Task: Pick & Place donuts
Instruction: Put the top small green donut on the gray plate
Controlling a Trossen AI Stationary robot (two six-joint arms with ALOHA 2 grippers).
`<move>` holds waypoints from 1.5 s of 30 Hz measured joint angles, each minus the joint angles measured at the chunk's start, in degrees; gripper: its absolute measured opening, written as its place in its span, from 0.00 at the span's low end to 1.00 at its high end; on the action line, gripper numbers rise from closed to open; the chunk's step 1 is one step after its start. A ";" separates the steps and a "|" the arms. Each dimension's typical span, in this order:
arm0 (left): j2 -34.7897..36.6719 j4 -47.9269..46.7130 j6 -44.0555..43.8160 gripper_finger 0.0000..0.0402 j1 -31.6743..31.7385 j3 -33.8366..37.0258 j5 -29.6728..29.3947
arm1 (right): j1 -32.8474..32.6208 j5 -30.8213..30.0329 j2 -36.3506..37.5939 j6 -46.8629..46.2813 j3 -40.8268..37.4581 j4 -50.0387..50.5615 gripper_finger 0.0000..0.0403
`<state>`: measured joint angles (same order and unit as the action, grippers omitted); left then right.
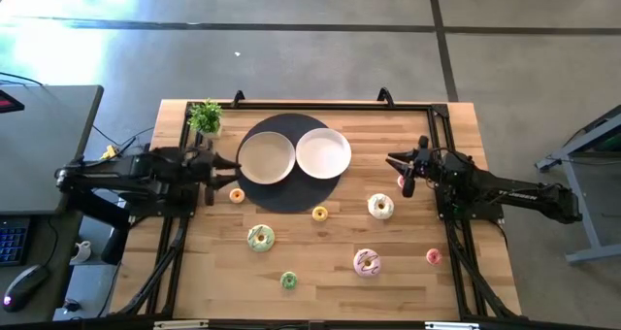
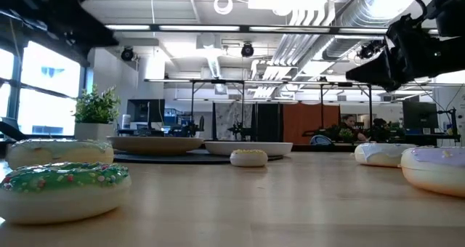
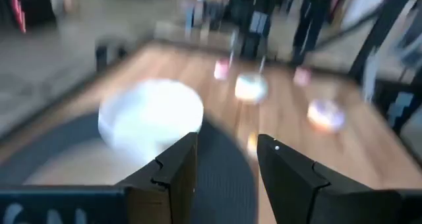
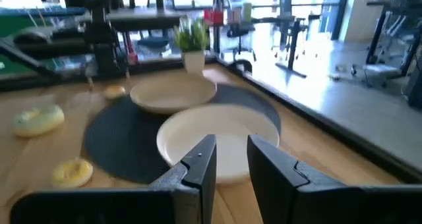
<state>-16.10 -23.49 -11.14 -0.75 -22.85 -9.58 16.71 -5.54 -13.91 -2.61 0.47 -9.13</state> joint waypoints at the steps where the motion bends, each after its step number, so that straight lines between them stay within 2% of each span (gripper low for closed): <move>1: -1.84 -3.00 -2.04 0.39 0.00 -0.81 0.00 | 0.00 0.04 0.11 0.00 0.02 -1.44 0.21; 4: -7.30 -8.11 -8.21 0.39 0.00 -0.86 0.43 | 0.02 1.16 0.11 0.03 0.02 -4.76 0.21; 9: -17.06 -8.00 -15.90 0.39 0.00 0.20 3.52 | 0.00 1.48 0.11 3.77 0.00 -7.35 0.21; 21: -34.59 -7.91 -18.13 0.39 0.00 0.20 5.84 | 0.00 2.42 0.11 -0.59 0.02 -7.87 0.21; 31: -42.56 -6.86 -20.22 0.39 0.00 0.15 6.23 | 0.00 2.27 0.11 0.06 0.00 -7.87 0.21; 35: -43.82 -5.85 -20.73 0.32 0.00 0.15 6.01 | 0.00 2.27 0.11 0.07 0.01 -7.87 0.21; 43: -44.06 -5.56 -25.25 0.04 0.00 -1.09 6.82 | 0.00 2.27 0.11 0.07 0.02 -7.87 0.21; 45: -44.06 -5.65 -25.29 0.02 0.00 -2.65 7.65 | 0.00 2.27 0.11 0.07 0.02 -7.89 0.21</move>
<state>-60.16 -29.14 -36.42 -0.75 -25.50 -1.93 16.71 -3.27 -13.80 -2.55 0.49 -17.02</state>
